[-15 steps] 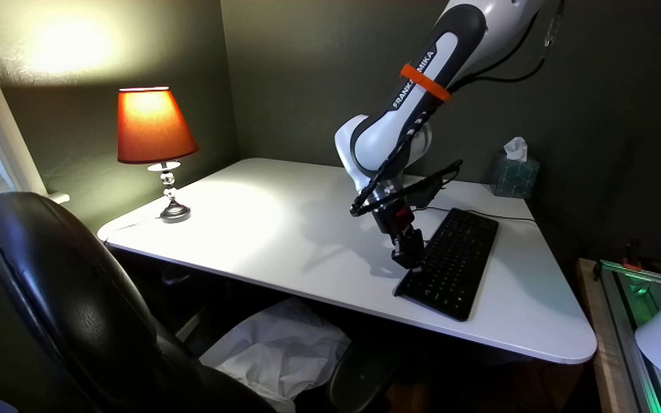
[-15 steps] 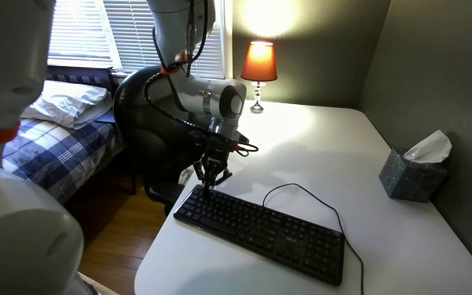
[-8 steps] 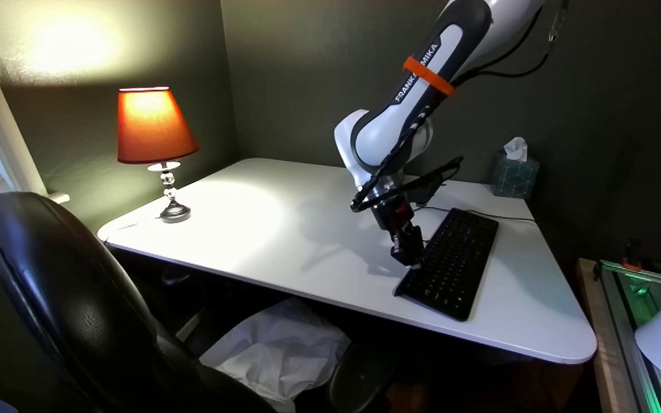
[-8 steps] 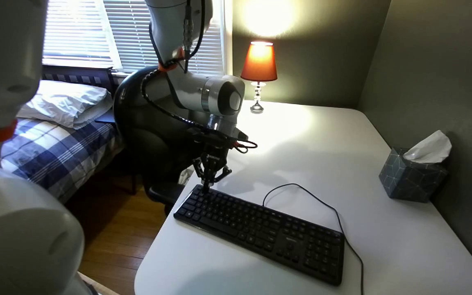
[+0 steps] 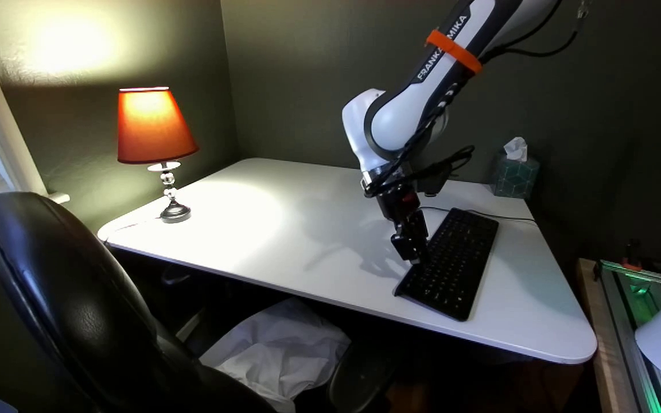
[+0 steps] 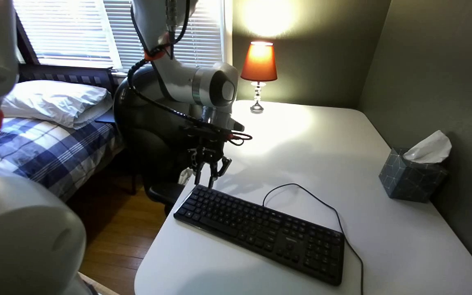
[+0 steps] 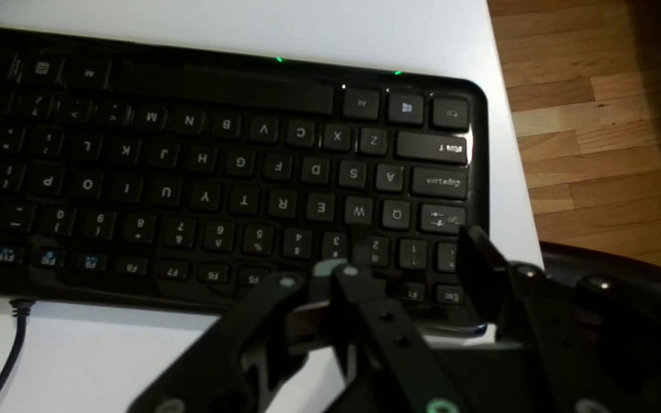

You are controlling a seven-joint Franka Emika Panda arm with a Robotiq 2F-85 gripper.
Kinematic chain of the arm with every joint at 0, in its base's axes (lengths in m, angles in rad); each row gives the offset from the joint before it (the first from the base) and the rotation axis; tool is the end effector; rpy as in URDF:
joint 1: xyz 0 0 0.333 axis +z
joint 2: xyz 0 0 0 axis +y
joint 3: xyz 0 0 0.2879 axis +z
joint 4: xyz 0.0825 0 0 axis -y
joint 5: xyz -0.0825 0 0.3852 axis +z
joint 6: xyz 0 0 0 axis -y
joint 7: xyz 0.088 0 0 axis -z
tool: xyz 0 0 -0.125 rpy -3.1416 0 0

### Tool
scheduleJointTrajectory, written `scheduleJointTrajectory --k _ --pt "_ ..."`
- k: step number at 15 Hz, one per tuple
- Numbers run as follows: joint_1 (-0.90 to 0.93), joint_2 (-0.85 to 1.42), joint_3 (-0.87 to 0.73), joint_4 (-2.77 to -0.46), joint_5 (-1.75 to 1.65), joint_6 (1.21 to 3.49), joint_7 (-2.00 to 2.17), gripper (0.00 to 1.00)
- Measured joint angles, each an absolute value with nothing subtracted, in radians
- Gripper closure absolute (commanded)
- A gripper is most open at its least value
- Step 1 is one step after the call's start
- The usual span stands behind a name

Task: Press a key on the keyboard

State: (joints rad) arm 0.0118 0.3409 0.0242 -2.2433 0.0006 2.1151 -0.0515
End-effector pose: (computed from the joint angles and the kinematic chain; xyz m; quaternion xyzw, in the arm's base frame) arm 0.4694 0.0178 0.1423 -0.9717 -0.0426 0.2323 0.0061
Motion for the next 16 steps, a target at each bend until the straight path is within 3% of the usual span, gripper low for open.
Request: scheduleJointTrajectory --k 3,4,16 --pt "0.017 0.272 0.024 -2.3 -0.008 2.174 -0.031 0.01" --pt "0.018 0.248 0.024 -2.321 -0.012 2.194 -0.021 0.0" --pt "0.018 -0.052 0.024 -2.556 -0.018 2.376 0.018 0.0"
